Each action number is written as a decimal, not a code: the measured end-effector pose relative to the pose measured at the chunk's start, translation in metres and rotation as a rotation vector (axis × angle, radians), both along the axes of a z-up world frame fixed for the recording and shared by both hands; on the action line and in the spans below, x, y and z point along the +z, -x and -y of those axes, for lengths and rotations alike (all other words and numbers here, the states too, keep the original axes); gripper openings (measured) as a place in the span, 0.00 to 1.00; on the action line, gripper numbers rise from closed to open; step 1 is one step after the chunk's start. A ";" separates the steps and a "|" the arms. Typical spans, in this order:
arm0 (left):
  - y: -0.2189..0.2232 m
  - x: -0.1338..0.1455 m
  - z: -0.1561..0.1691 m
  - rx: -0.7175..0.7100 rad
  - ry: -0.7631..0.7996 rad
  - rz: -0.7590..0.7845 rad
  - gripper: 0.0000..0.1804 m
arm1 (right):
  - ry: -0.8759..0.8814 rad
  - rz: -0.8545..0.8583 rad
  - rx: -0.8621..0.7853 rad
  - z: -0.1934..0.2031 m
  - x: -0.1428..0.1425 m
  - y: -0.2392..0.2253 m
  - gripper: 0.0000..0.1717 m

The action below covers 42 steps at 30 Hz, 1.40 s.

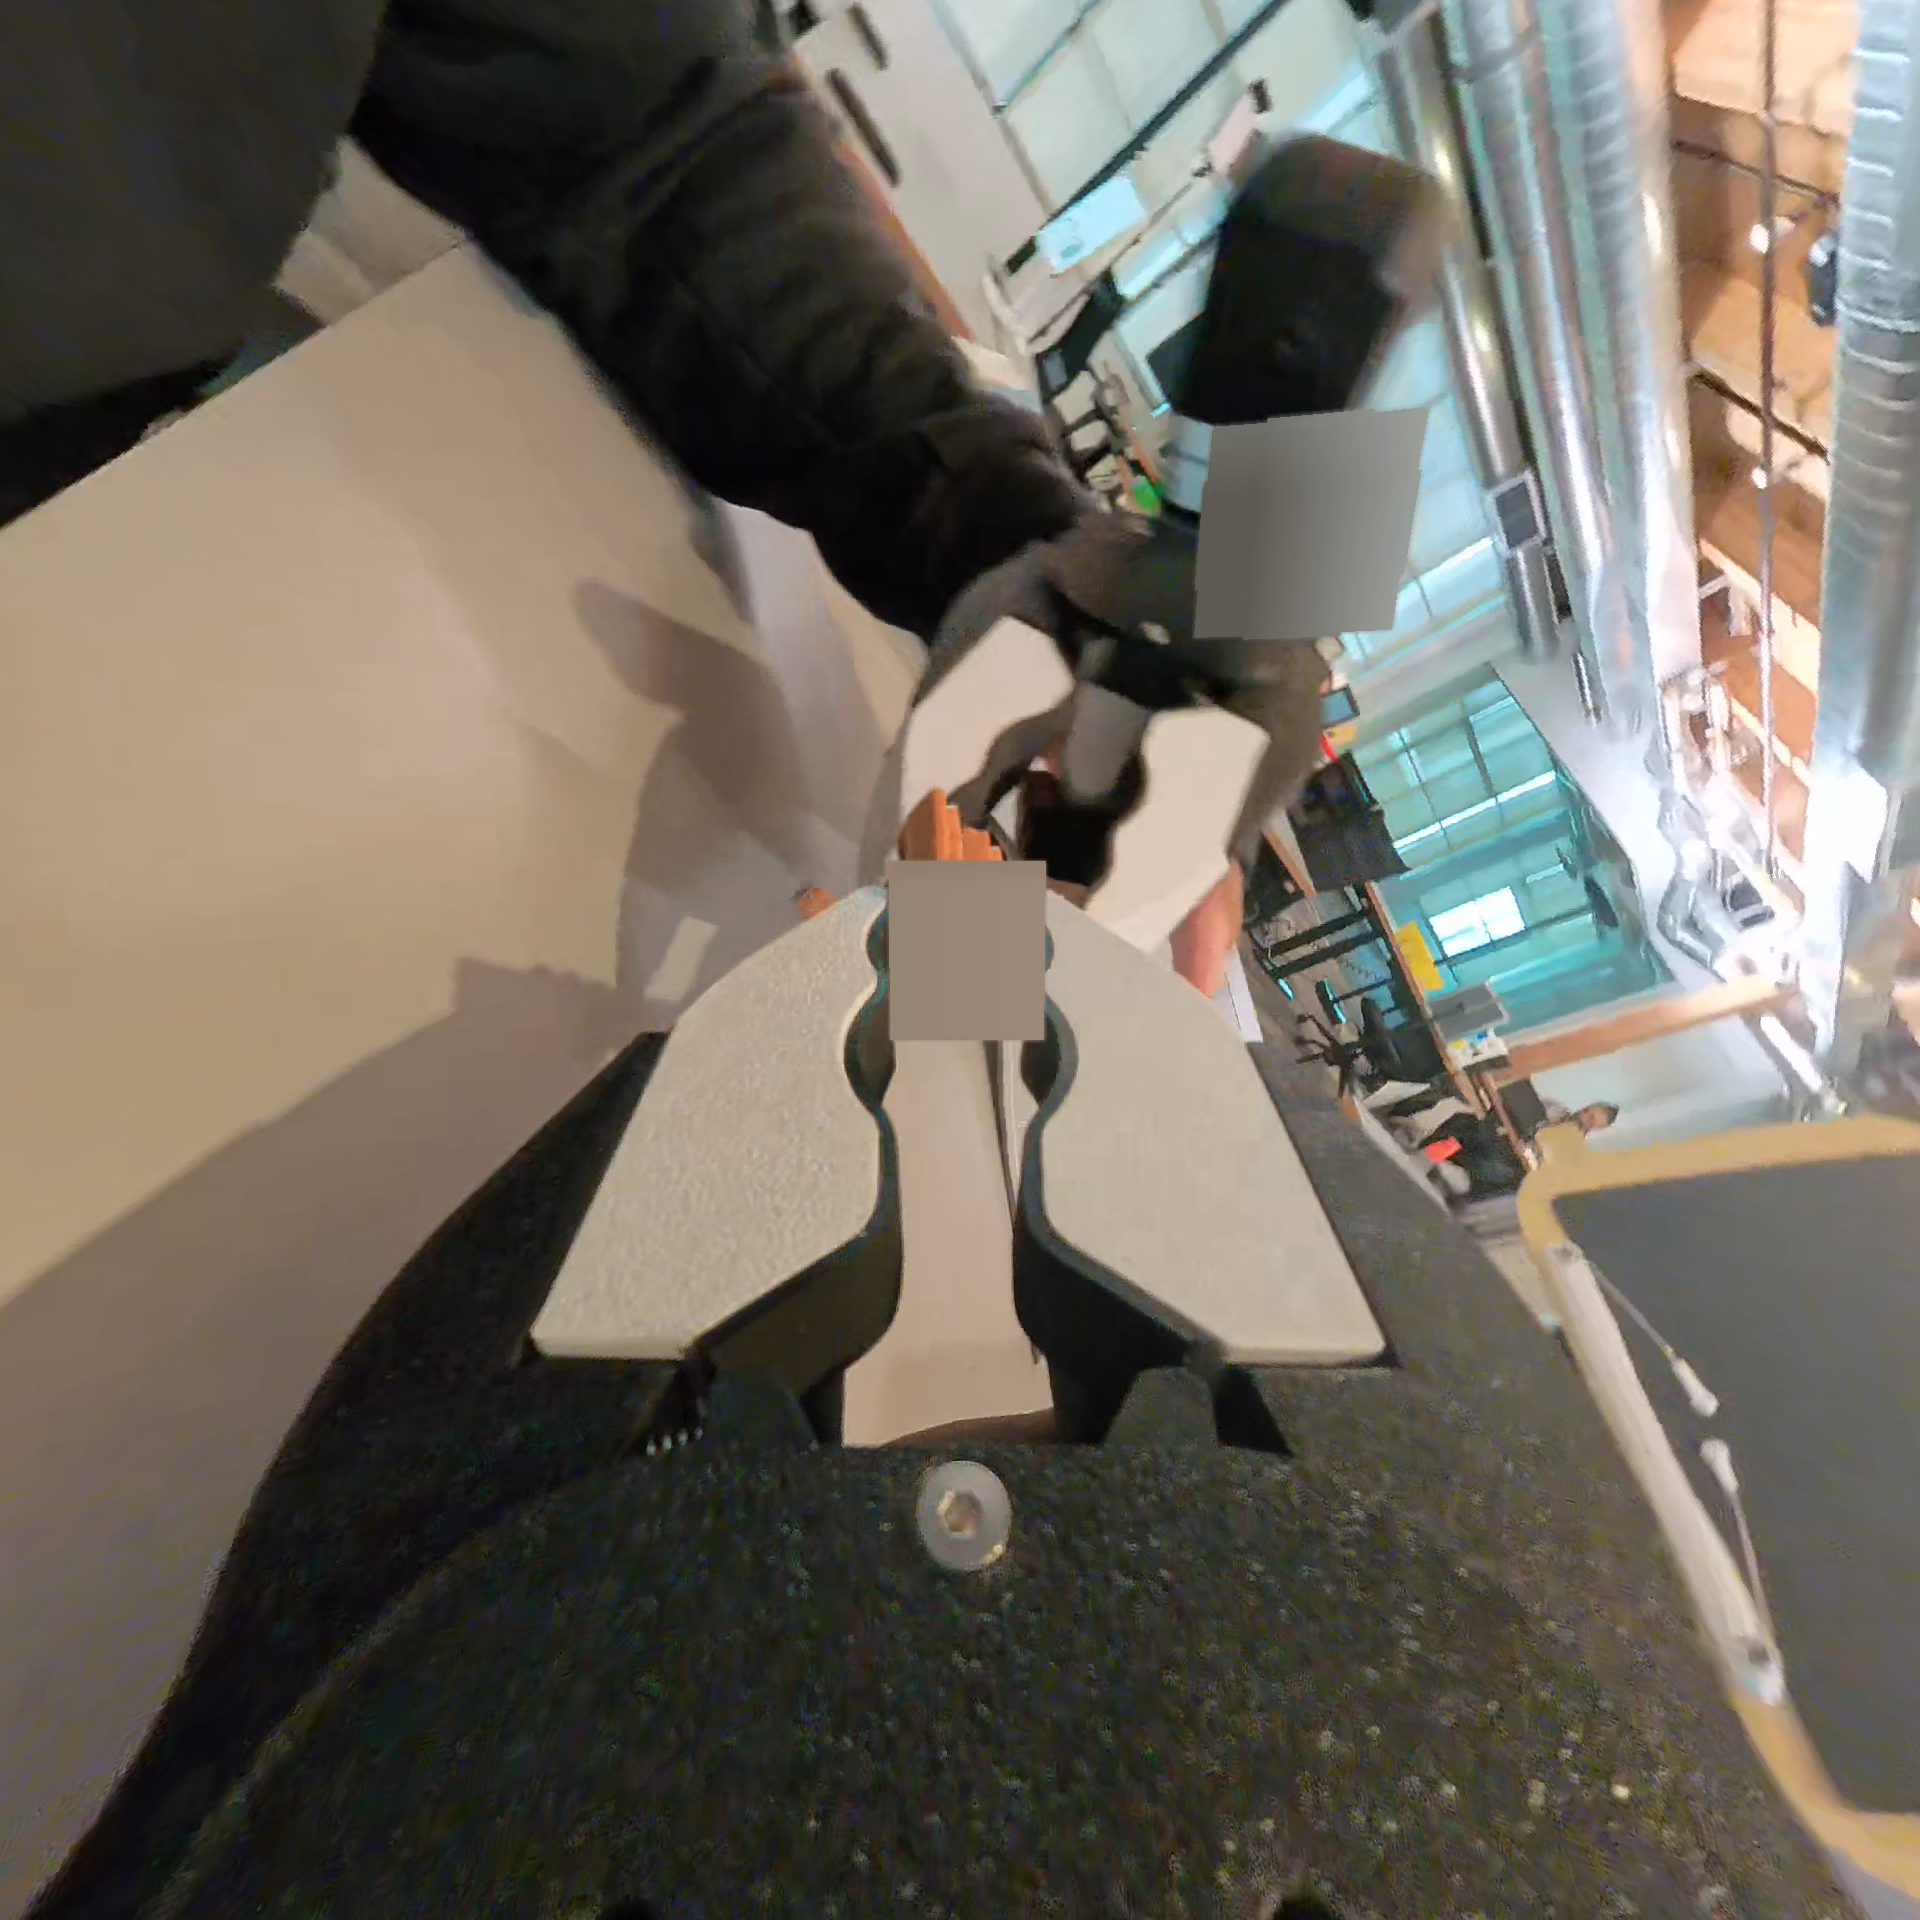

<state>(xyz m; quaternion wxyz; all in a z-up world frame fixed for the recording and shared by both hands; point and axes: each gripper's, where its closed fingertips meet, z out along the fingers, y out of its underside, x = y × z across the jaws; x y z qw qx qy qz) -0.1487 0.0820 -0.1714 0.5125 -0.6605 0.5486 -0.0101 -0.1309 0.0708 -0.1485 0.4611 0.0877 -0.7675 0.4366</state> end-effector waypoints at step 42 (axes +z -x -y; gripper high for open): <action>0.011 0.005 -0.025 0.494 -0.530 -0.382 0.11 | -0.046 -0.076 -0.091 0.009 0.001 0.006 0.11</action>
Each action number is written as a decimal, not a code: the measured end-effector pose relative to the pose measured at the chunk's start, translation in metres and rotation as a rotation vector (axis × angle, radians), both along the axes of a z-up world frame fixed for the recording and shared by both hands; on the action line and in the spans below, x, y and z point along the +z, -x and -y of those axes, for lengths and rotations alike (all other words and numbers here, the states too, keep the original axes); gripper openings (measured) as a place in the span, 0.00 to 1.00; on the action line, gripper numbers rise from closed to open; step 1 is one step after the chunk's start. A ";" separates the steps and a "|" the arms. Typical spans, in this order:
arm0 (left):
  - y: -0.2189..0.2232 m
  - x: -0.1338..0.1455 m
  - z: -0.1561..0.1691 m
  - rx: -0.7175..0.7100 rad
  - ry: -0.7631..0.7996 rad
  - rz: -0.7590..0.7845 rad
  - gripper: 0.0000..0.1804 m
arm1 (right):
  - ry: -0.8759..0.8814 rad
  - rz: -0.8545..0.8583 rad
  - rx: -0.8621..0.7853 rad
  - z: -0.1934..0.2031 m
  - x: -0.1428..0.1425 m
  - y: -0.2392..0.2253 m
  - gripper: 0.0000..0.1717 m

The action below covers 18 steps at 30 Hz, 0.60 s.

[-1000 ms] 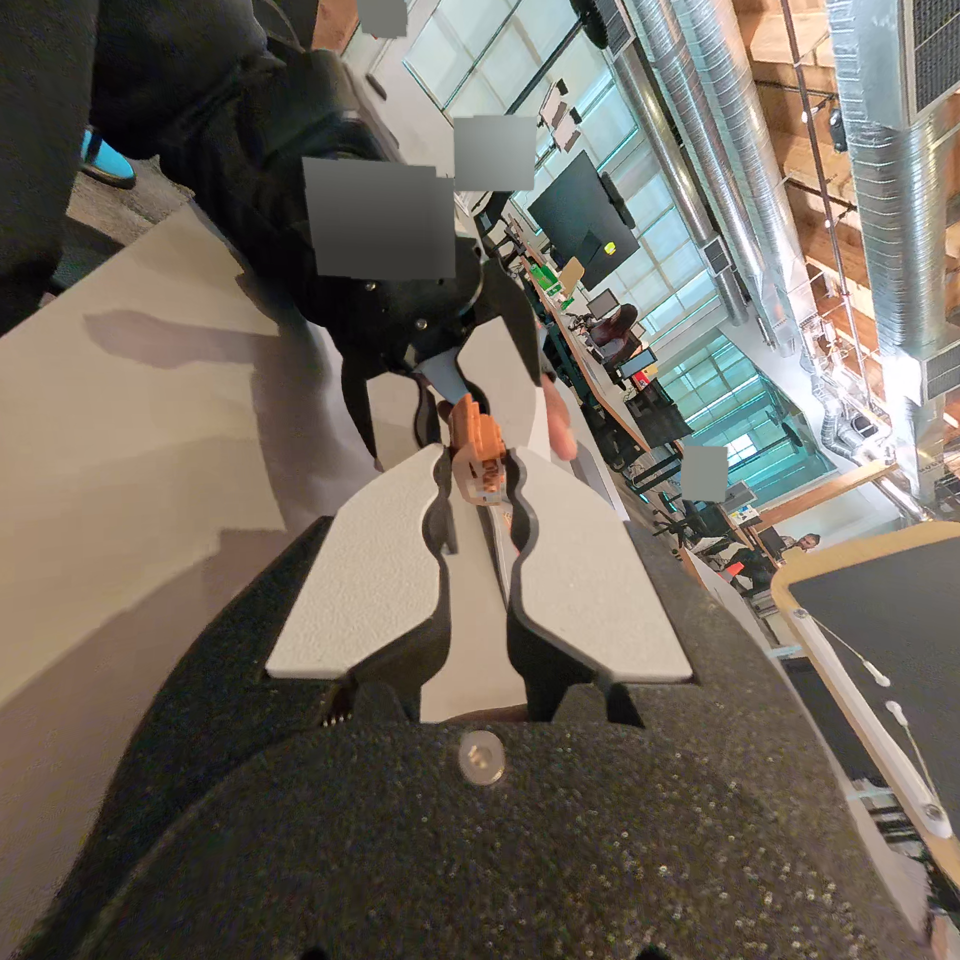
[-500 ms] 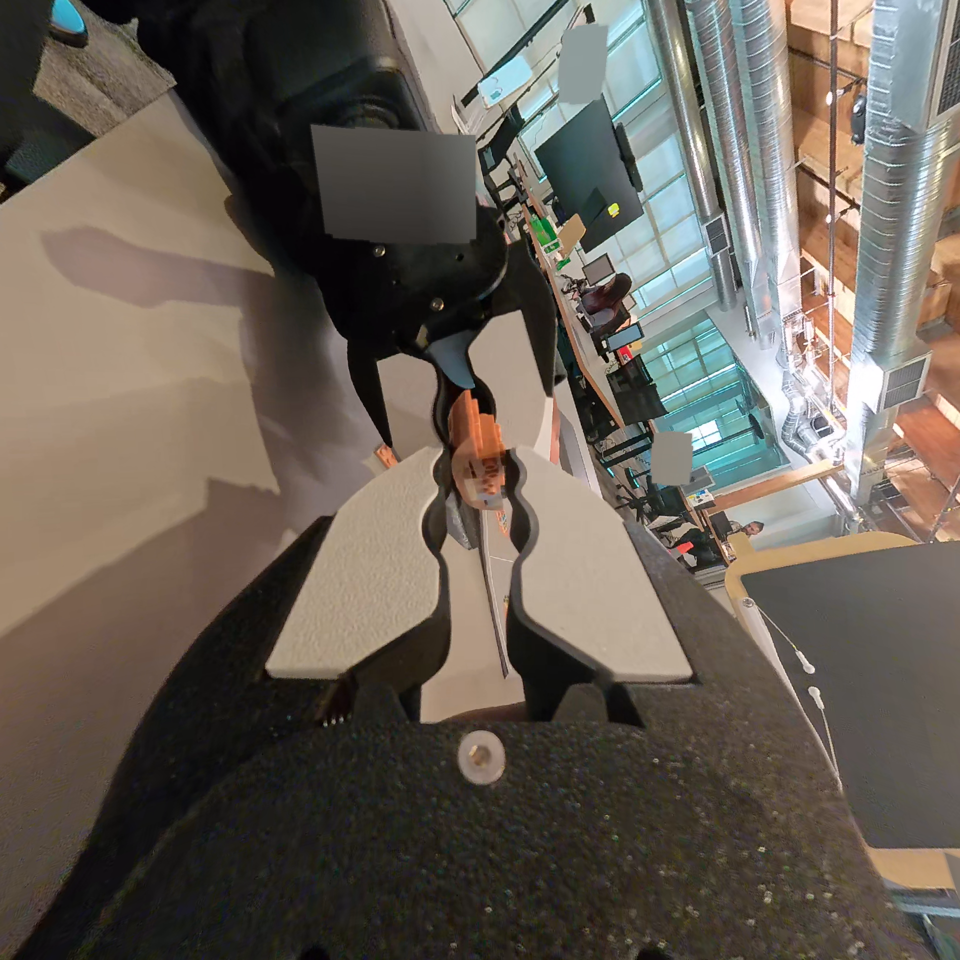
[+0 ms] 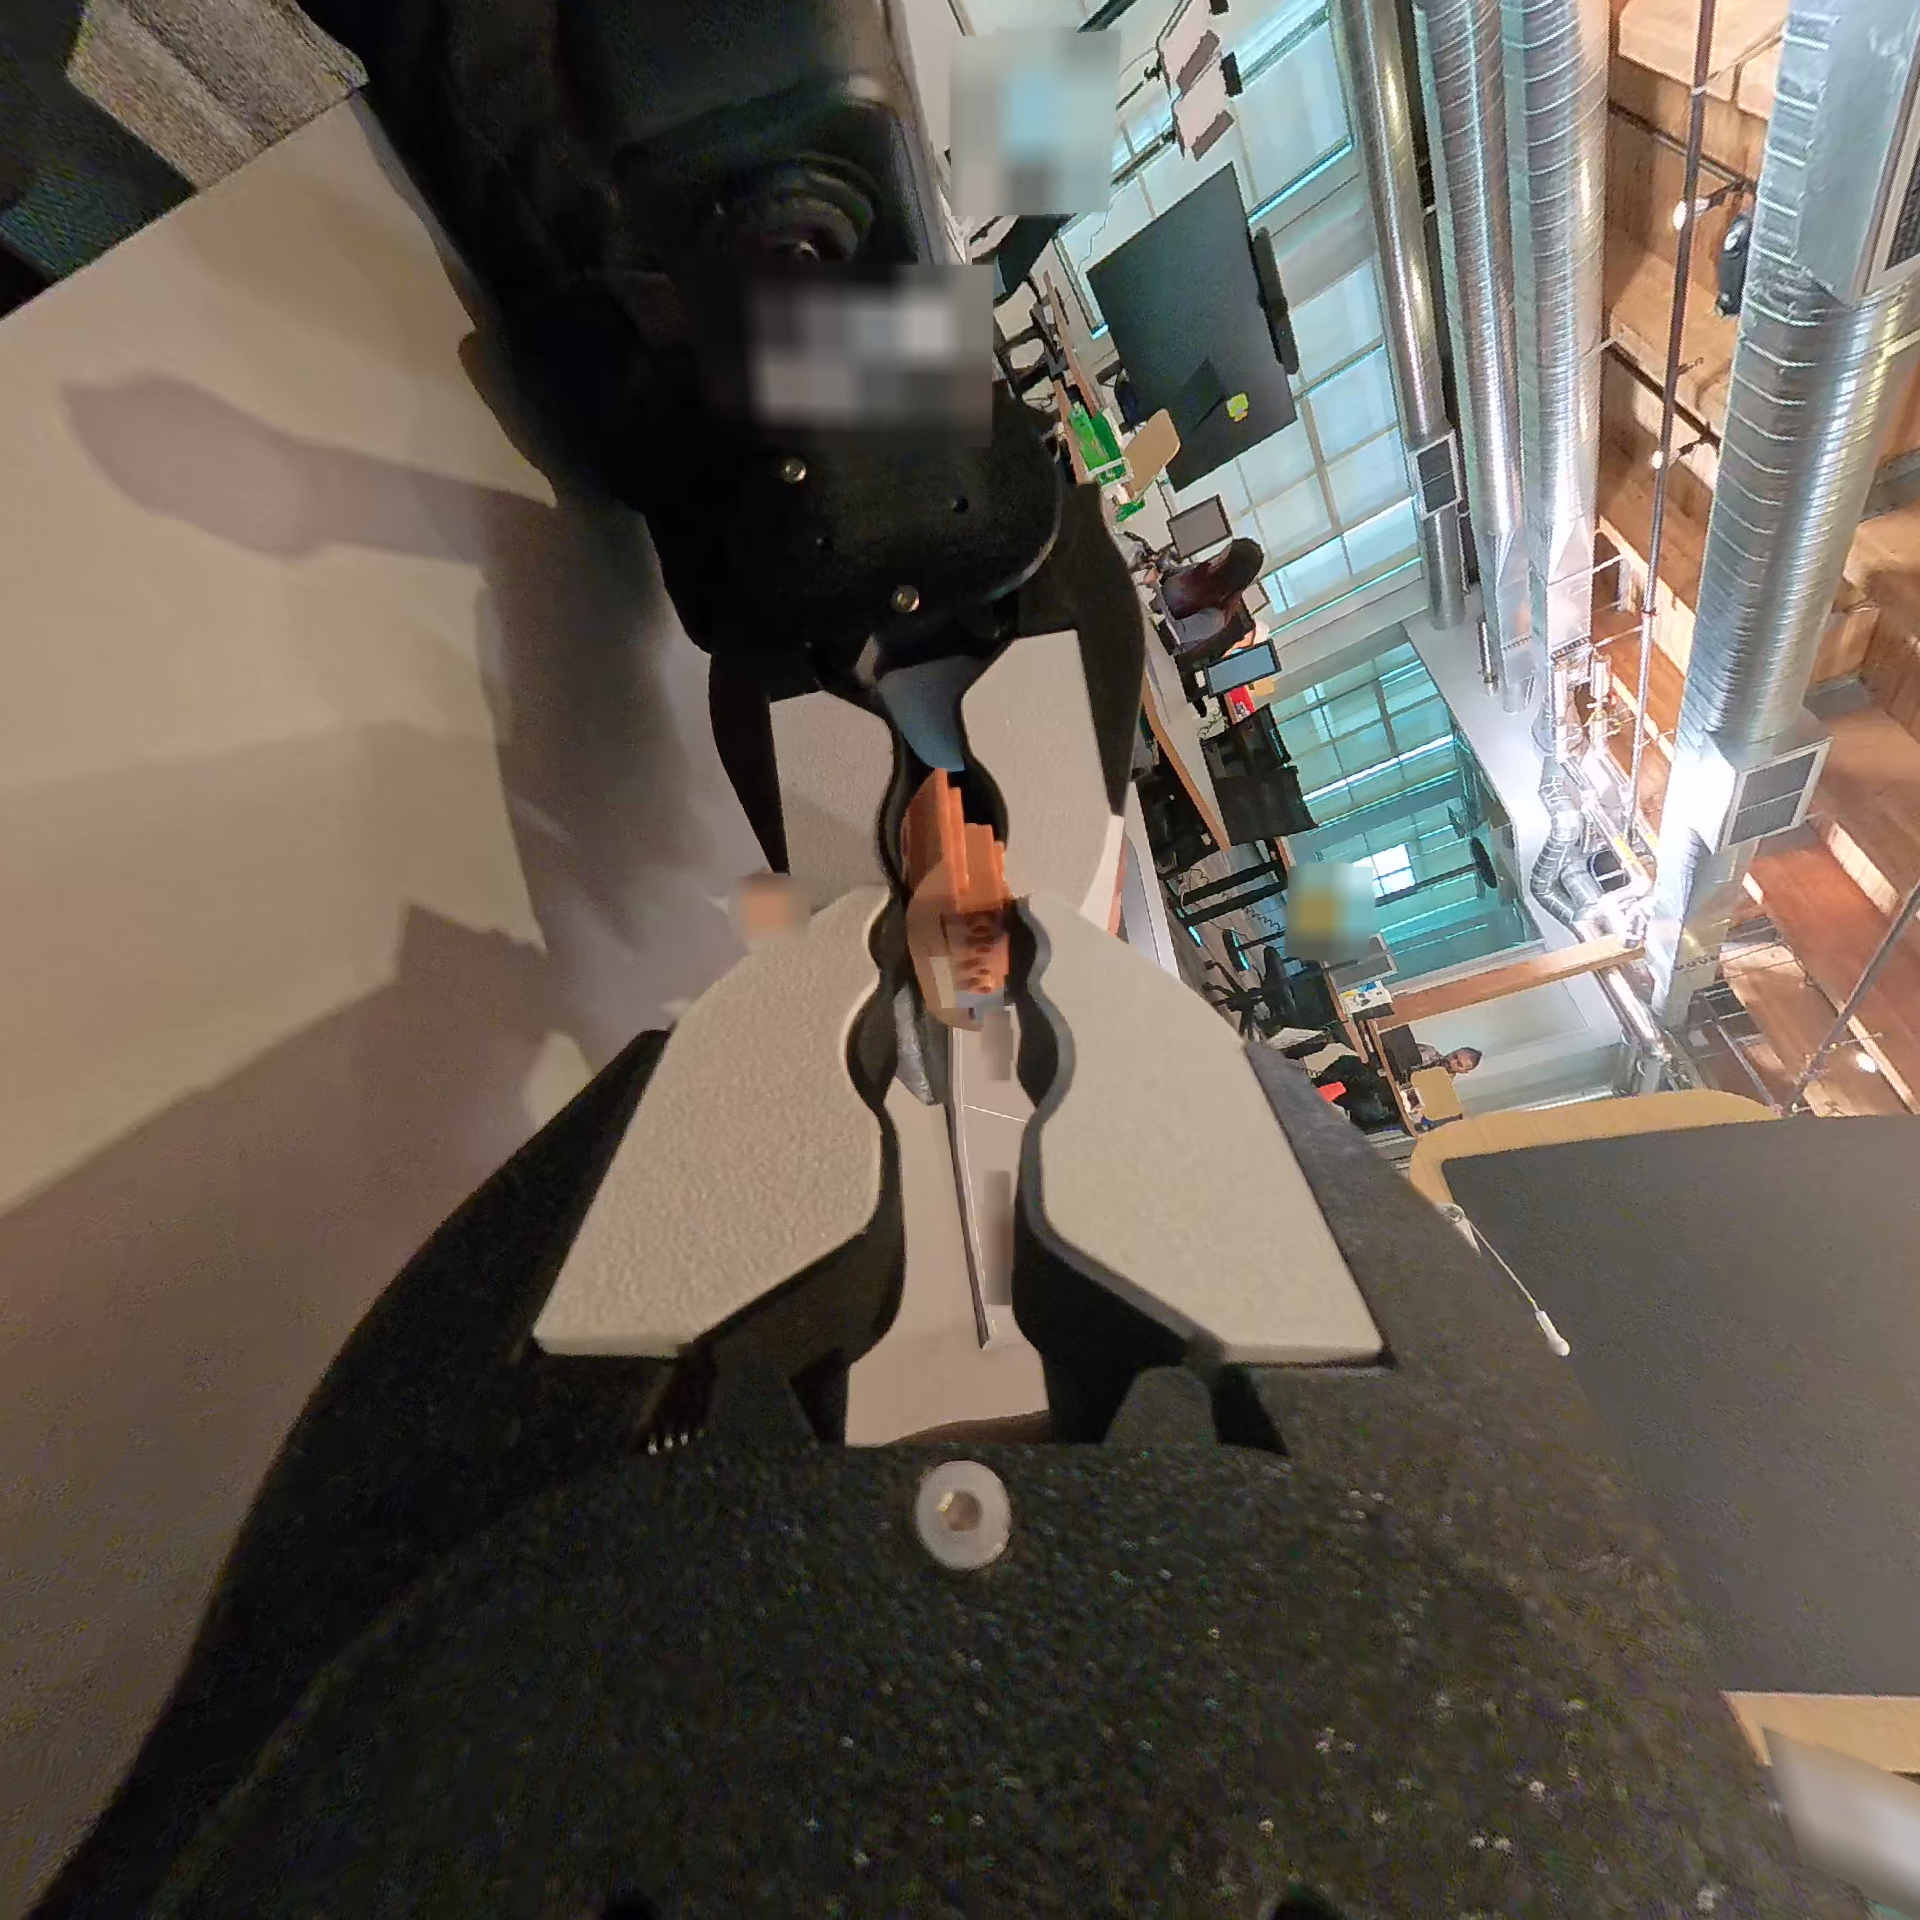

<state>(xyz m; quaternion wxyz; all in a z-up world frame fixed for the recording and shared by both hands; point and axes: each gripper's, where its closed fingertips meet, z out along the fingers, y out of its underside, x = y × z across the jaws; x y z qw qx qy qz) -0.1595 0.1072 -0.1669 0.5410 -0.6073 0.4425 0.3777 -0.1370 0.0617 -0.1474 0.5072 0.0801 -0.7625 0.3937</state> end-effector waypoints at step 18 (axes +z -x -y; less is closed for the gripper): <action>-0.002 0.000 0.001 -0.044 -0.016 0.103 0.11 | -0.005 -0.170 -0.031 0.001 0.008 -0.001 0.16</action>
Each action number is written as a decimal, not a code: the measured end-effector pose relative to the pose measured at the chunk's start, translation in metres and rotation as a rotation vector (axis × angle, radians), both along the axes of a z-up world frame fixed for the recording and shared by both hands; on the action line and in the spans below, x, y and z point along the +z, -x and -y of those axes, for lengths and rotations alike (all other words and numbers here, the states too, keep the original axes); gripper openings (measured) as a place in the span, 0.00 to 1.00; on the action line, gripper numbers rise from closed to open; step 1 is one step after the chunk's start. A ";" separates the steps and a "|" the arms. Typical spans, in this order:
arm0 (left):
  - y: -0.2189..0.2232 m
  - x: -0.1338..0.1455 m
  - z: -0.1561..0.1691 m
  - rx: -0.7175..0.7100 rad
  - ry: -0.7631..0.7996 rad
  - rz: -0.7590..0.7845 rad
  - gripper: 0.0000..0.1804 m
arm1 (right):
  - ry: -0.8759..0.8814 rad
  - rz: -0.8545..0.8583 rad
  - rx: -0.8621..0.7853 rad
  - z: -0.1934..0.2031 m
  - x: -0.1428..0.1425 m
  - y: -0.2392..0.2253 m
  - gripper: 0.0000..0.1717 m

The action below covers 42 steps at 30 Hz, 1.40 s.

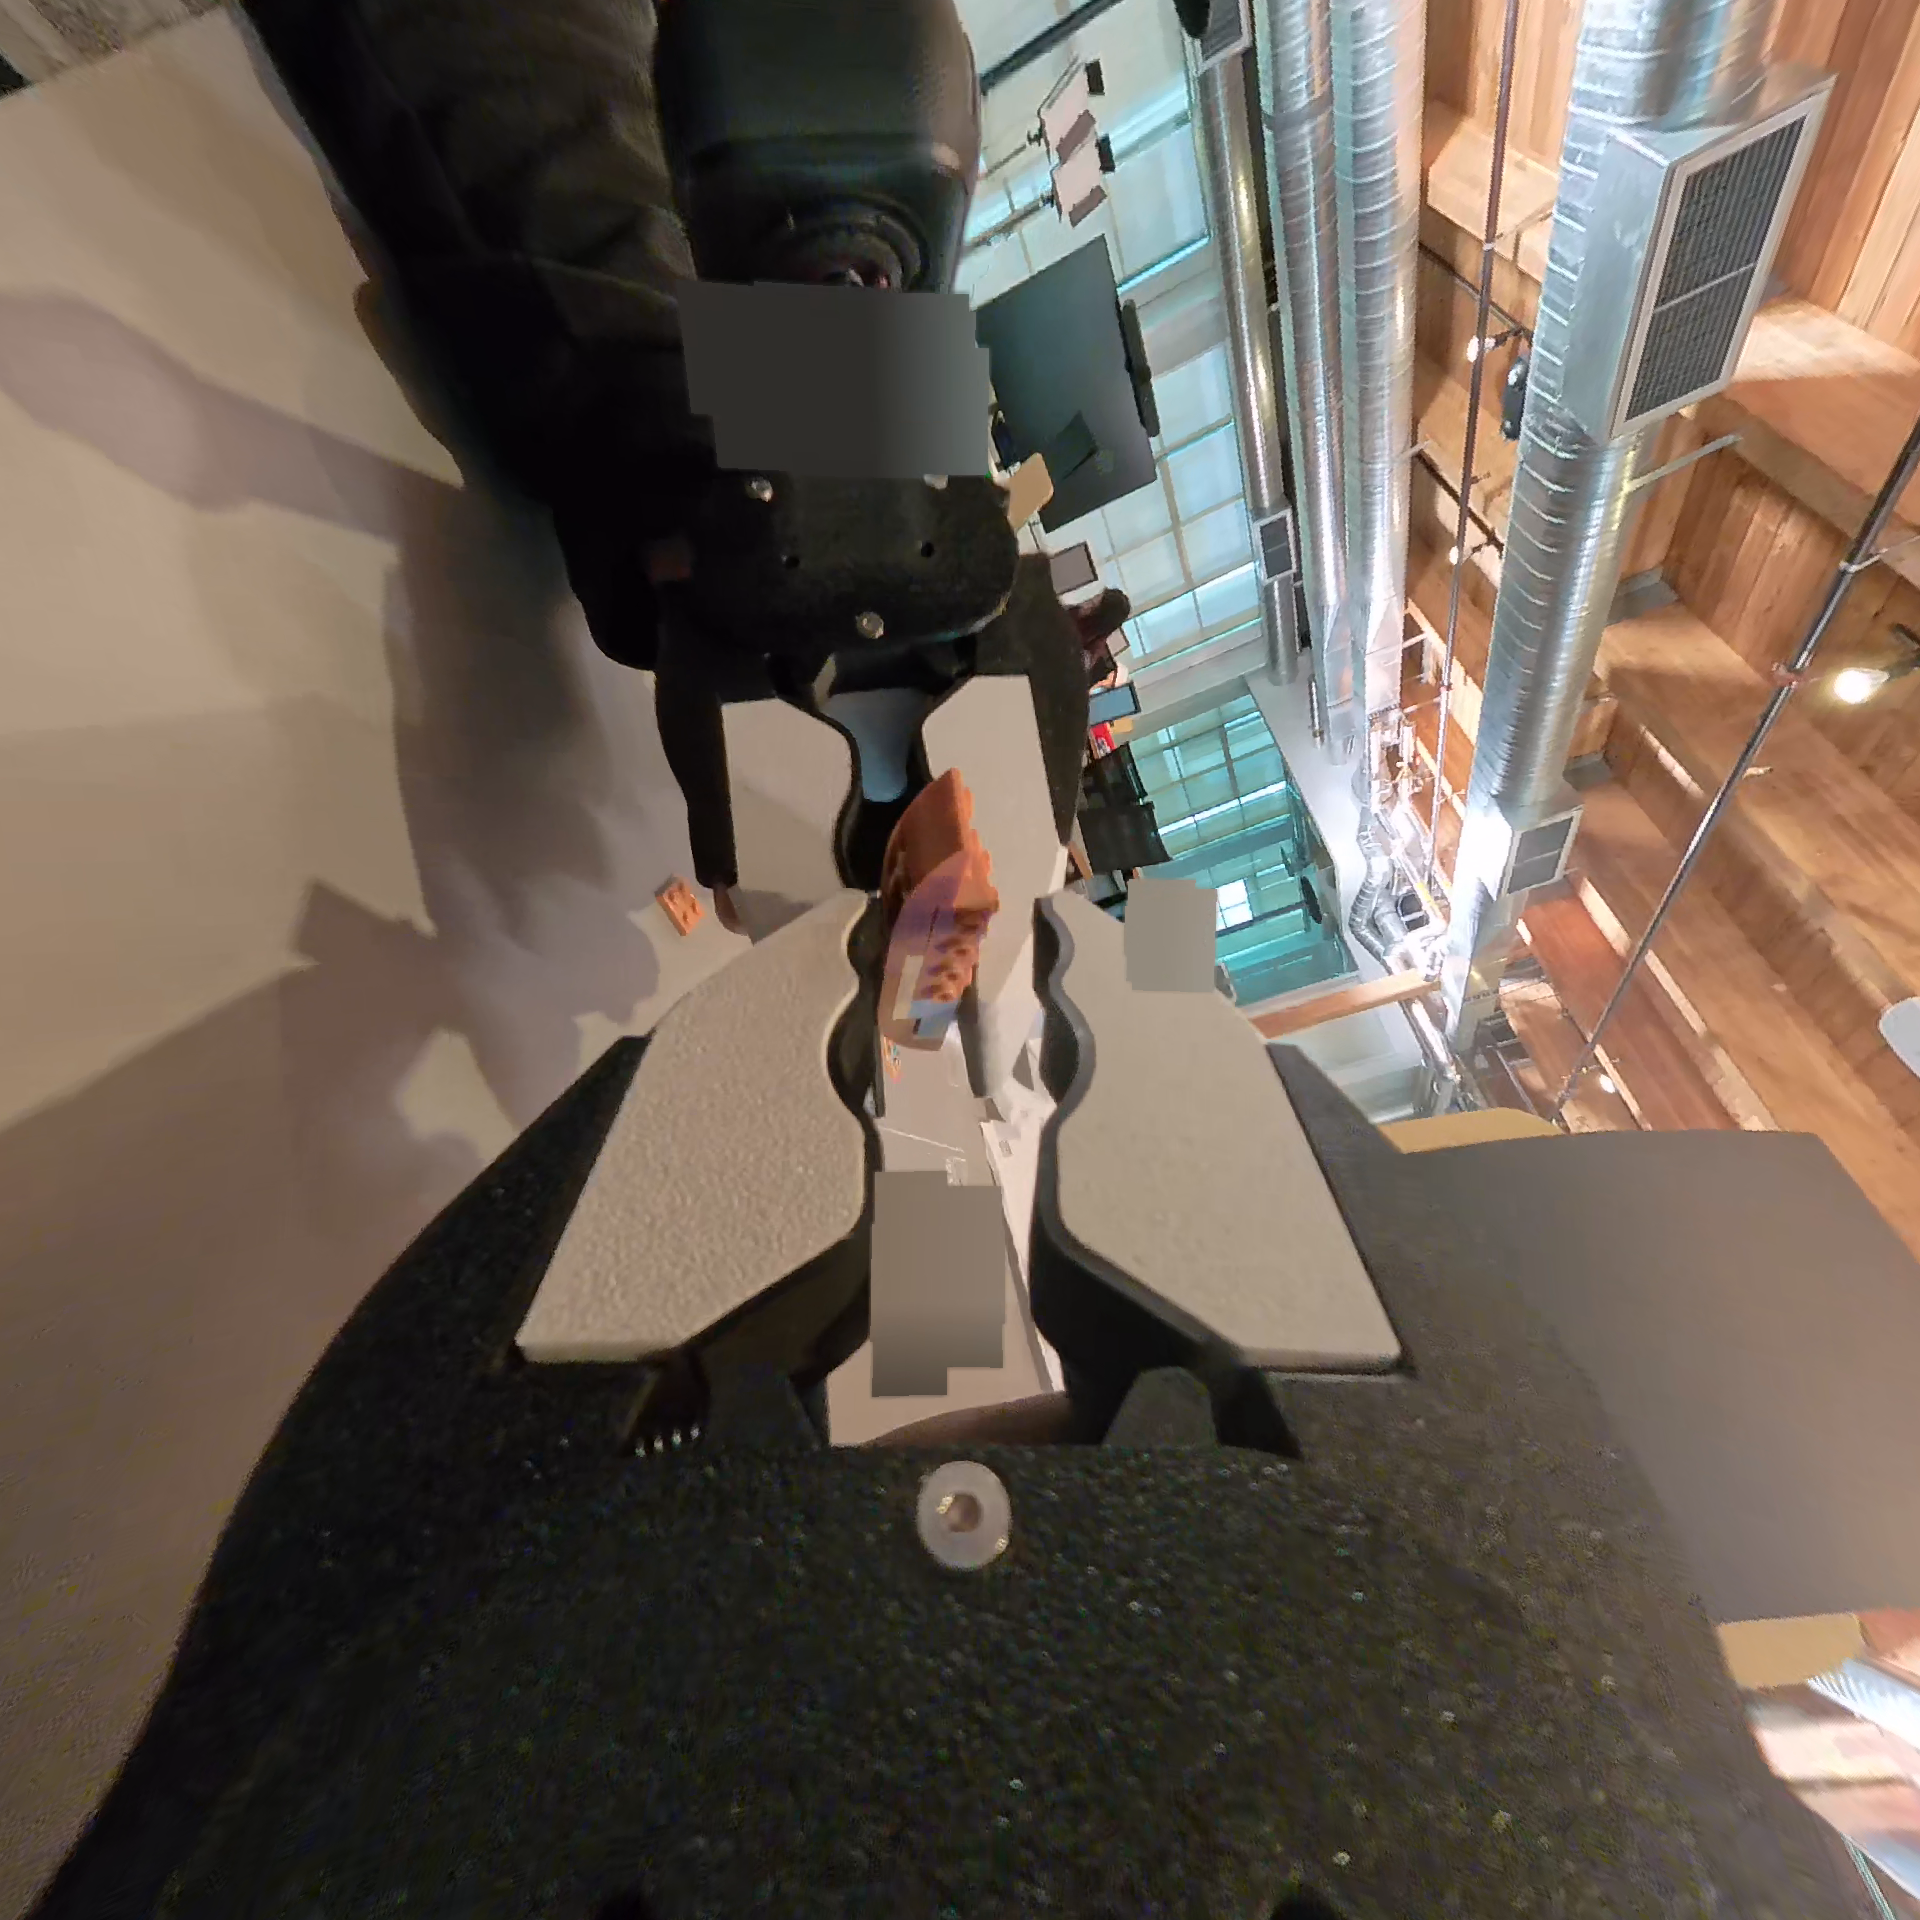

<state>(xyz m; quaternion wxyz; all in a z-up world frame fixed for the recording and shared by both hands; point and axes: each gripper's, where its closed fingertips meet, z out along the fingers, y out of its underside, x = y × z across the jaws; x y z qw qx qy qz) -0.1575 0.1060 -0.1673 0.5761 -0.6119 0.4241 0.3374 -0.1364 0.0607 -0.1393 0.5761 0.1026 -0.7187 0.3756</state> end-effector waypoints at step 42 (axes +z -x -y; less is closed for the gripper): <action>0.023 -0.025 -0.006 0.084 0.142 -0.055 0.11 | -0.006 0.122 0.010 -0.011 -0.030 0.011 0.18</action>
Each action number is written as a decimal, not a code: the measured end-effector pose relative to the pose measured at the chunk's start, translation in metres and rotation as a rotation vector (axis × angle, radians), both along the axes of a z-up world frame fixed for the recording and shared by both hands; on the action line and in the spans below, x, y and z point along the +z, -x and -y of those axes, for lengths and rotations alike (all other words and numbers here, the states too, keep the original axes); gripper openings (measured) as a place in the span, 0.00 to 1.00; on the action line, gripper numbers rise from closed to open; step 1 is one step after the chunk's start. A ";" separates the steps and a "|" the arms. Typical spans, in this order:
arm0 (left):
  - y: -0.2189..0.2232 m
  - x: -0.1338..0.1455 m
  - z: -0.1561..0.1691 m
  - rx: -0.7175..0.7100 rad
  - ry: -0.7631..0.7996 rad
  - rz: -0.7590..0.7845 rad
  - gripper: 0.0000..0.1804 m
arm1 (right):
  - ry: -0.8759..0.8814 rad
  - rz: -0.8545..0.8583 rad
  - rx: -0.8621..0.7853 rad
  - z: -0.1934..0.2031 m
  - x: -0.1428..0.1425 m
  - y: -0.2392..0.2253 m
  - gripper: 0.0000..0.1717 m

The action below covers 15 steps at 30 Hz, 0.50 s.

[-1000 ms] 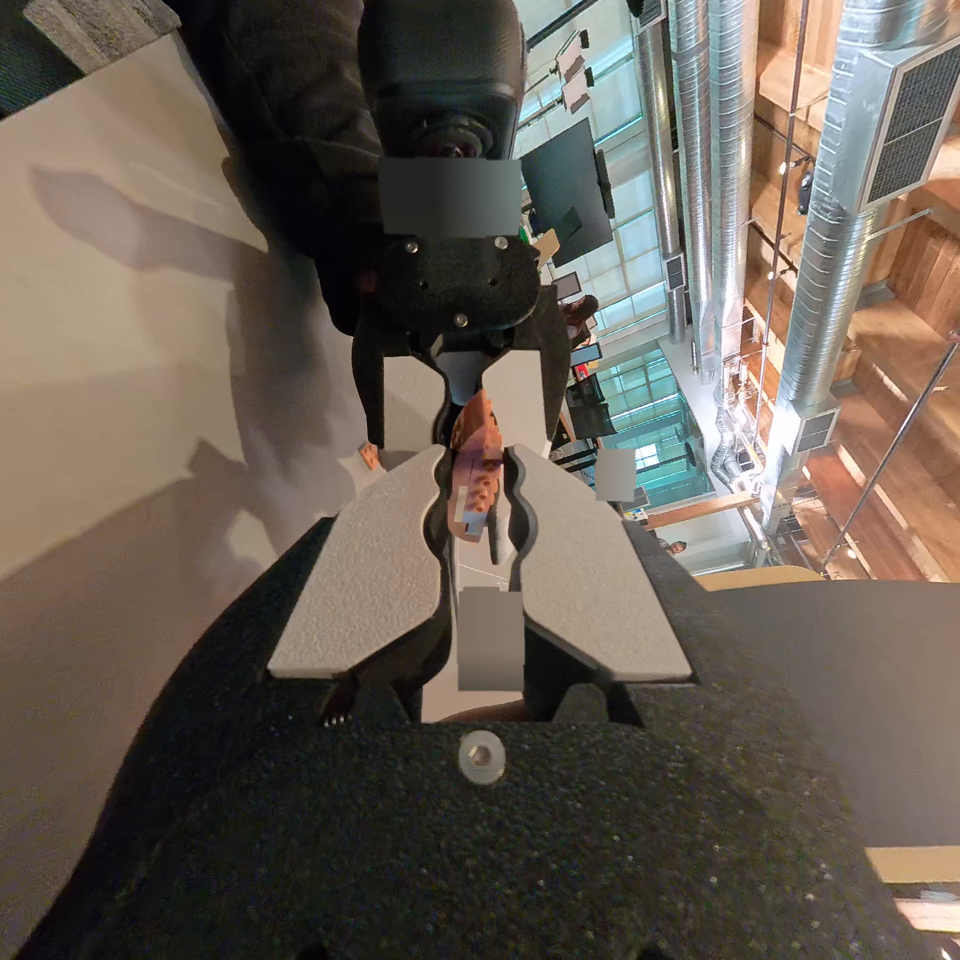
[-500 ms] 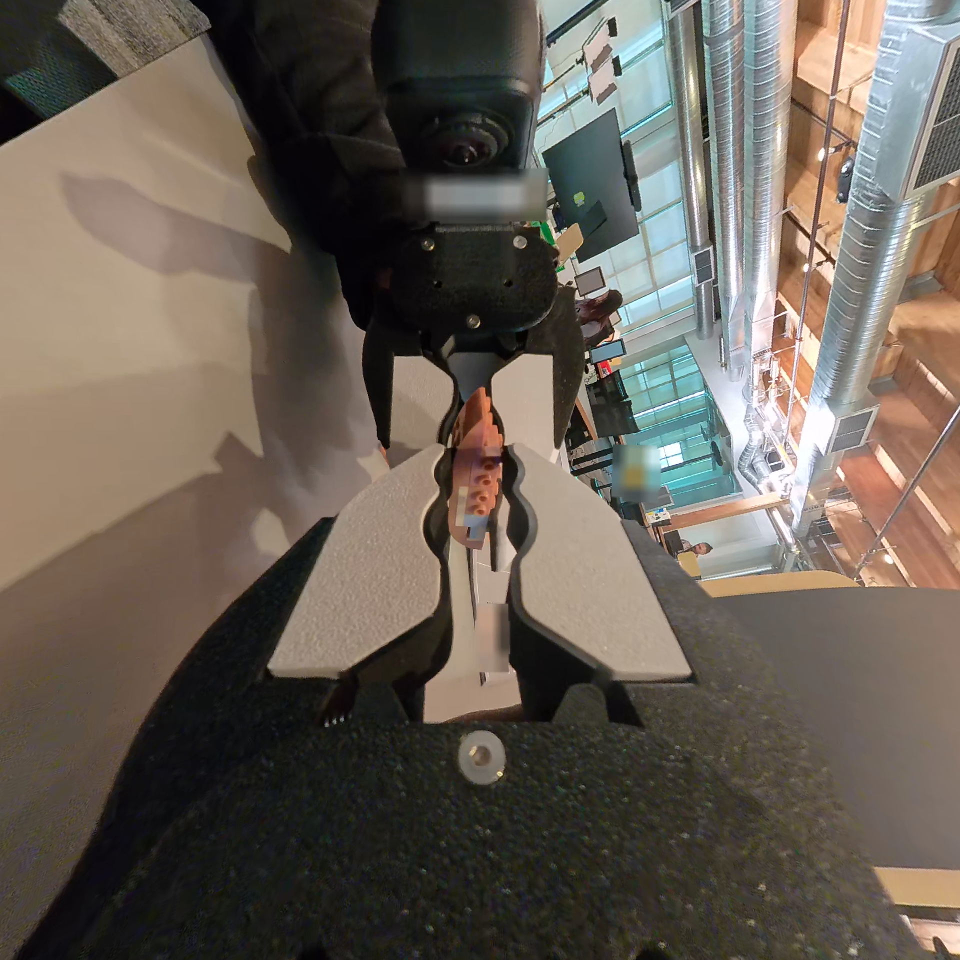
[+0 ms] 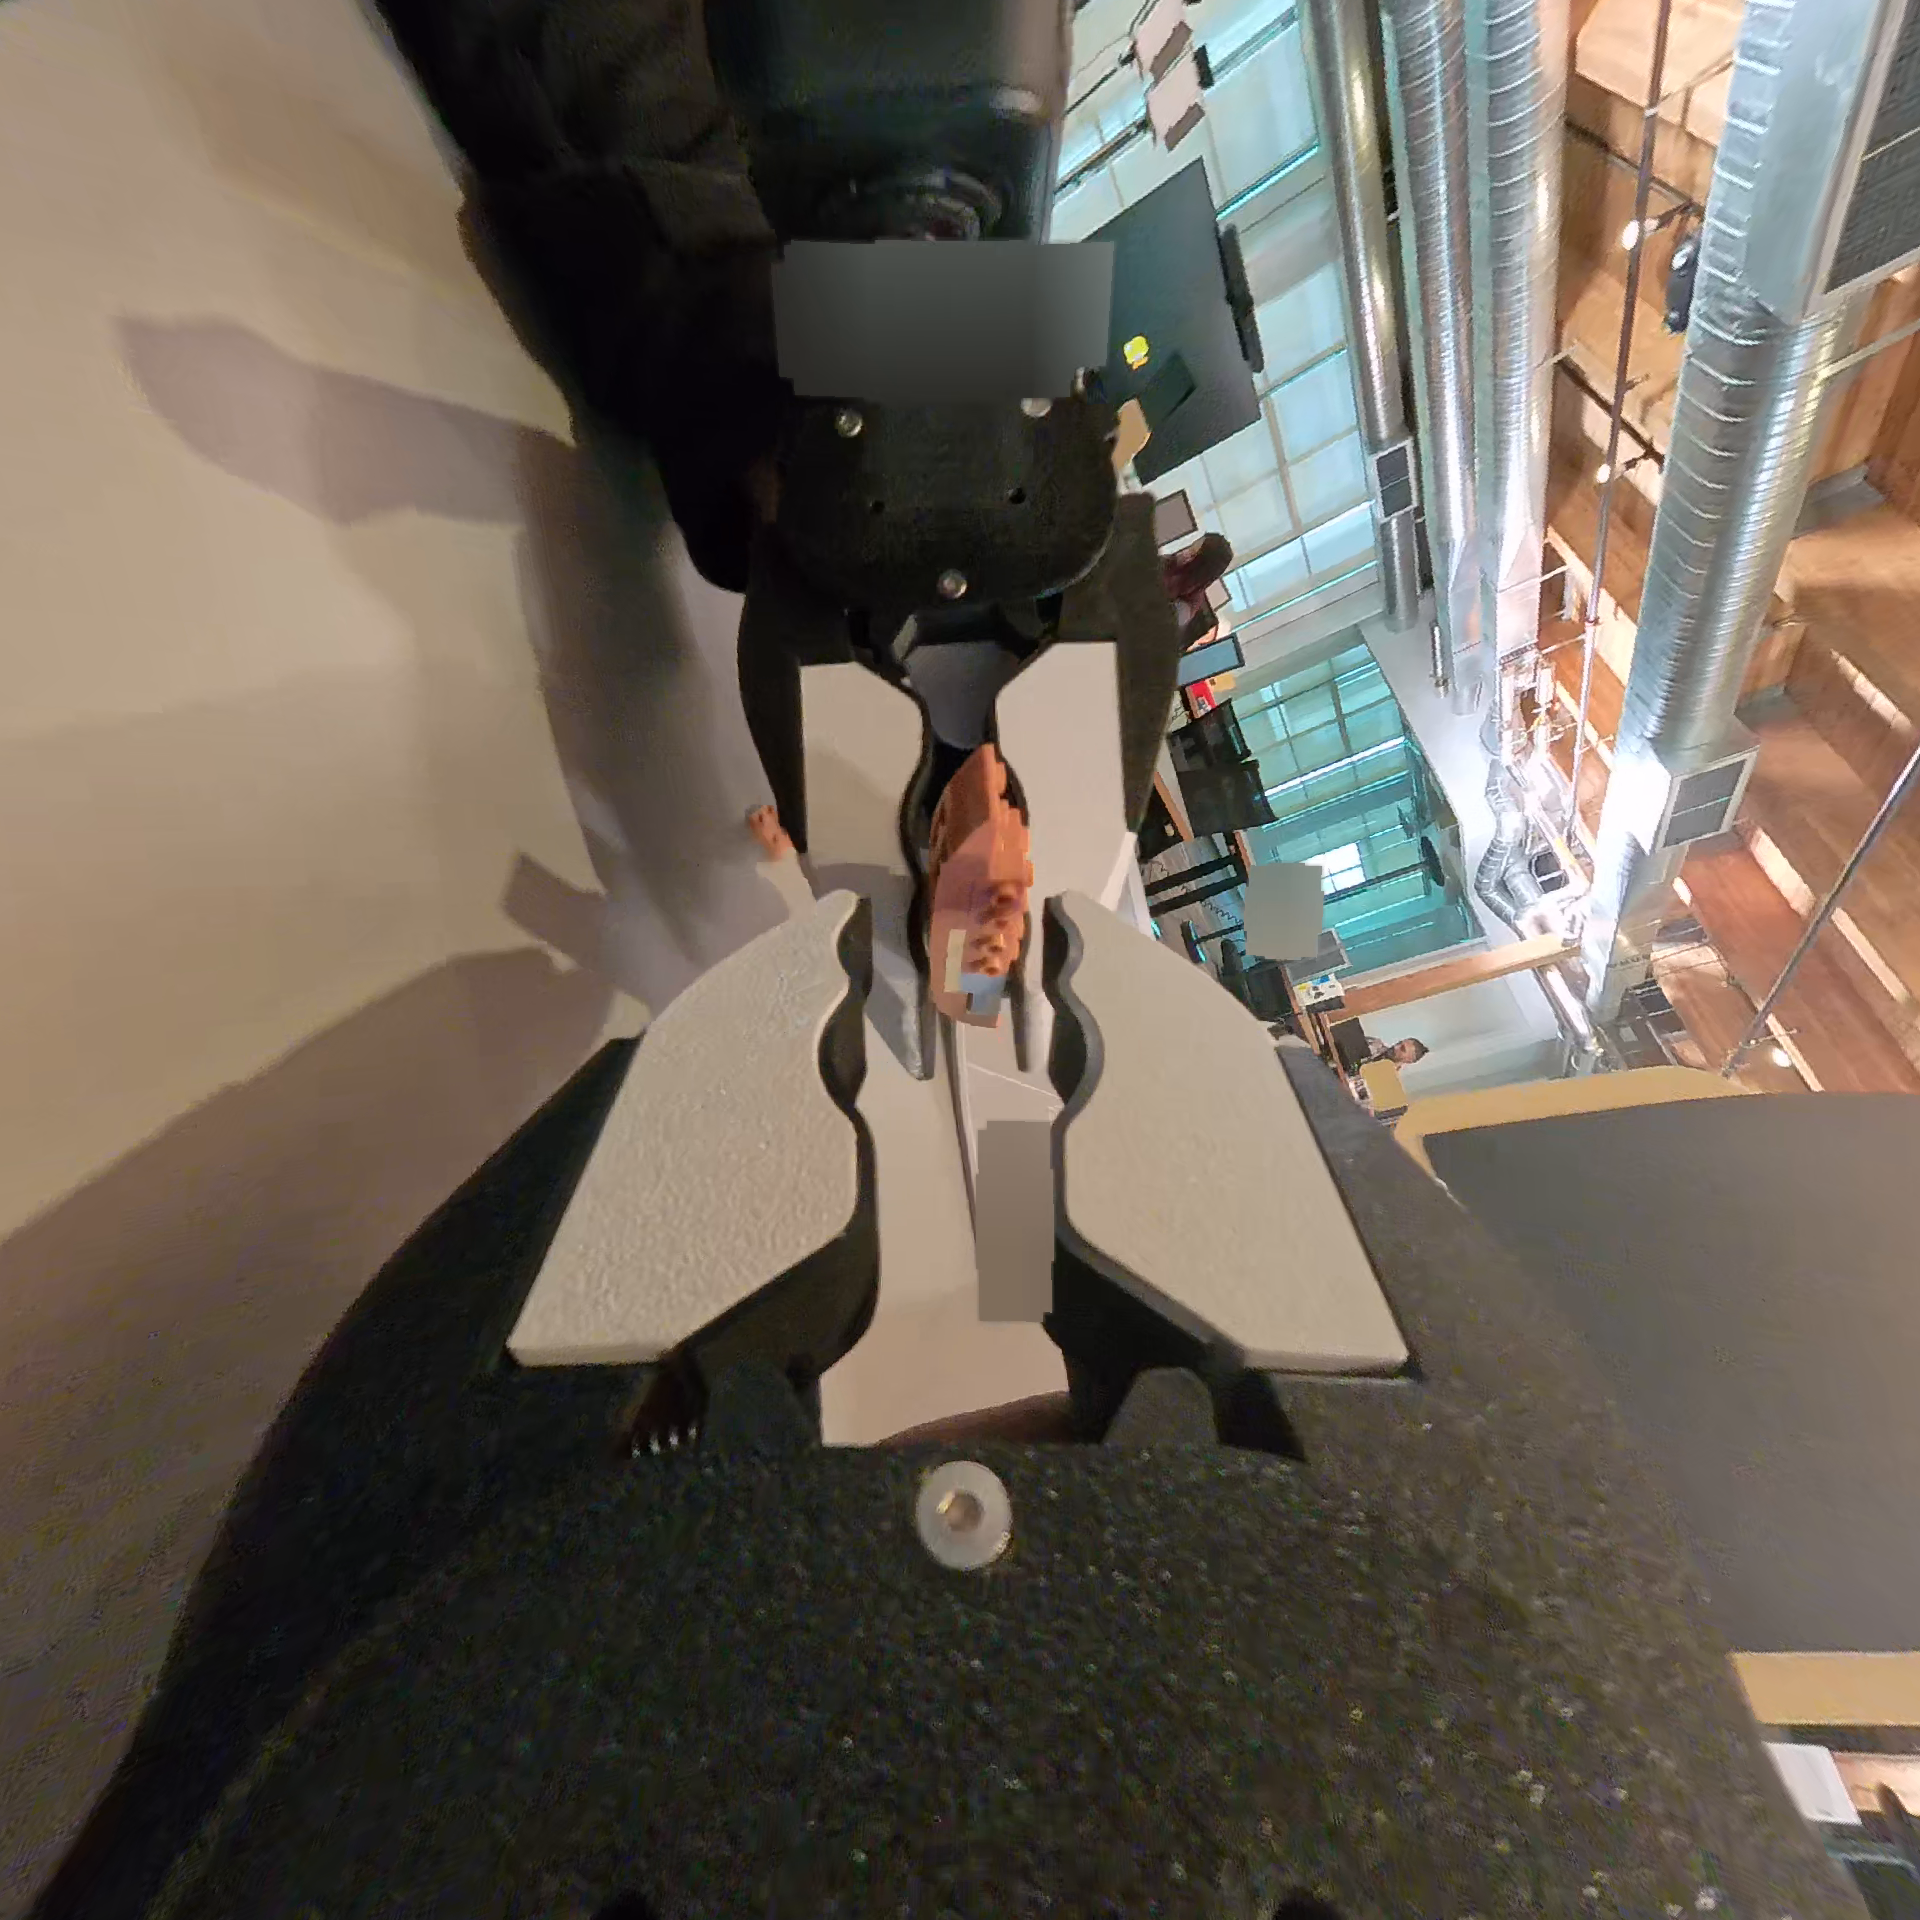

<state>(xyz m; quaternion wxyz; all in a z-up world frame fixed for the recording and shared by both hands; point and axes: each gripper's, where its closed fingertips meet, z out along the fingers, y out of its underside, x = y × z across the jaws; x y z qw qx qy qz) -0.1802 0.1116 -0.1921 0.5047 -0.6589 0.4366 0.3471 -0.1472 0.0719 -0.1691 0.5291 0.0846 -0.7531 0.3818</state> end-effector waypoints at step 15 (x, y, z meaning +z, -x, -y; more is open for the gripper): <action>0.030 -0.053 0.007 0.127 0.354 -0.143 0.17 | -0.171 0.073 0.012 -0.001 -0.048 0.007 0.04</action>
